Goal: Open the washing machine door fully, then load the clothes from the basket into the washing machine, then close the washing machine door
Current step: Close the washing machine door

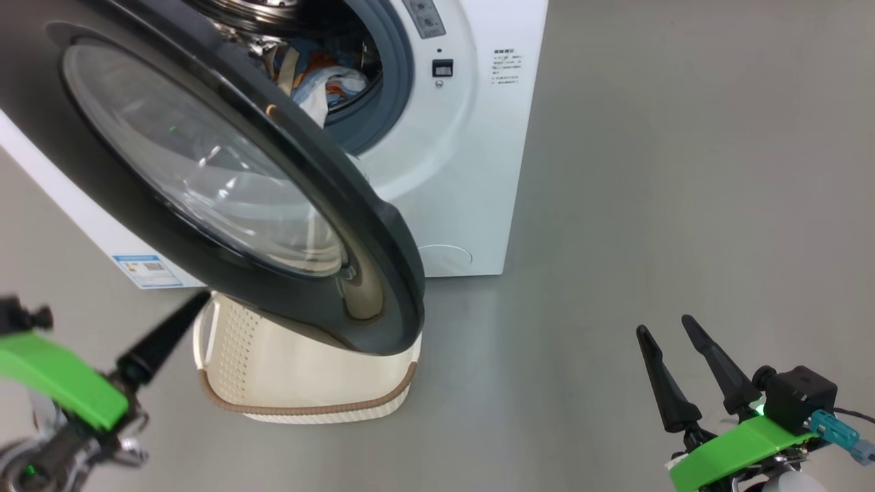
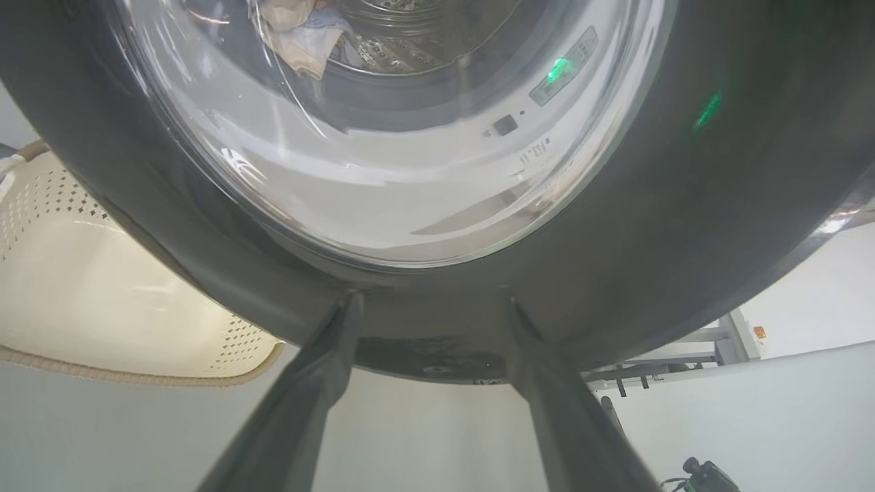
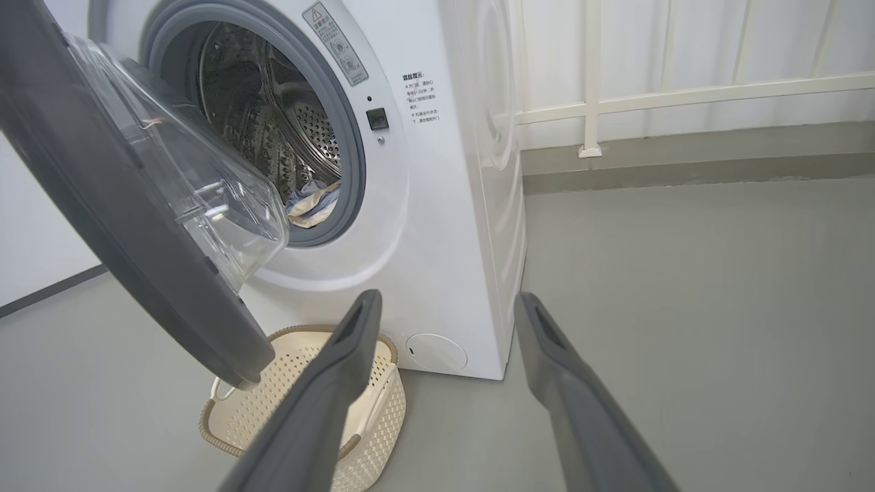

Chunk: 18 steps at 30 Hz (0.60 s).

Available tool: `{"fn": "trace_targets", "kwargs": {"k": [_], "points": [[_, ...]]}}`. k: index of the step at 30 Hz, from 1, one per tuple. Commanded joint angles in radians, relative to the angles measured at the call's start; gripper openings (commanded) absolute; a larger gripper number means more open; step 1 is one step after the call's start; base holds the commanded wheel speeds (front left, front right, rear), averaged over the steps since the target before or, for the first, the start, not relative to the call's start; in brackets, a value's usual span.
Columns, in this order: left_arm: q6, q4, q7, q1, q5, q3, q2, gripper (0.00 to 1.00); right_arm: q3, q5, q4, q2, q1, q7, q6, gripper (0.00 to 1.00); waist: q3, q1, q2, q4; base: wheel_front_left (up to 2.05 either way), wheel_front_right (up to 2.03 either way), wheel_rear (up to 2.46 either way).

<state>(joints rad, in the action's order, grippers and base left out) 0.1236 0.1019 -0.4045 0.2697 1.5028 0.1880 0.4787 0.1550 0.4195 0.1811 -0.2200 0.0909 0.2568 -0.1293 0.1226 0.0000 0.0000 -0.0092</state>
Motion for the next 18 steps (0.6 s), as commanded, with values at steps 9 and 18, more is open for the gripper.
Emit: {"fn": "trace_targets", "kwargs": {"k": [9,18], "points": [[0.007,-0.029,0.129,-0.102,-0.013,-0.046,0.027,1.0,0.013,-0.007,-0.025,-0.021,-0.024,0.005,-0.001,1.0,-0.012,0.0,0.0,0.018,0.0,0.0,0.0],[0.007,-0.006,0.386,-0.183,-0.11,0.02,0.022,1.0,0.003,-0.004,-0.017,-0.041,-0.037,0.005,-0.001,1.0,-0.02,0.0,0.0,0.019,0.0,0.0,0.0]]}}
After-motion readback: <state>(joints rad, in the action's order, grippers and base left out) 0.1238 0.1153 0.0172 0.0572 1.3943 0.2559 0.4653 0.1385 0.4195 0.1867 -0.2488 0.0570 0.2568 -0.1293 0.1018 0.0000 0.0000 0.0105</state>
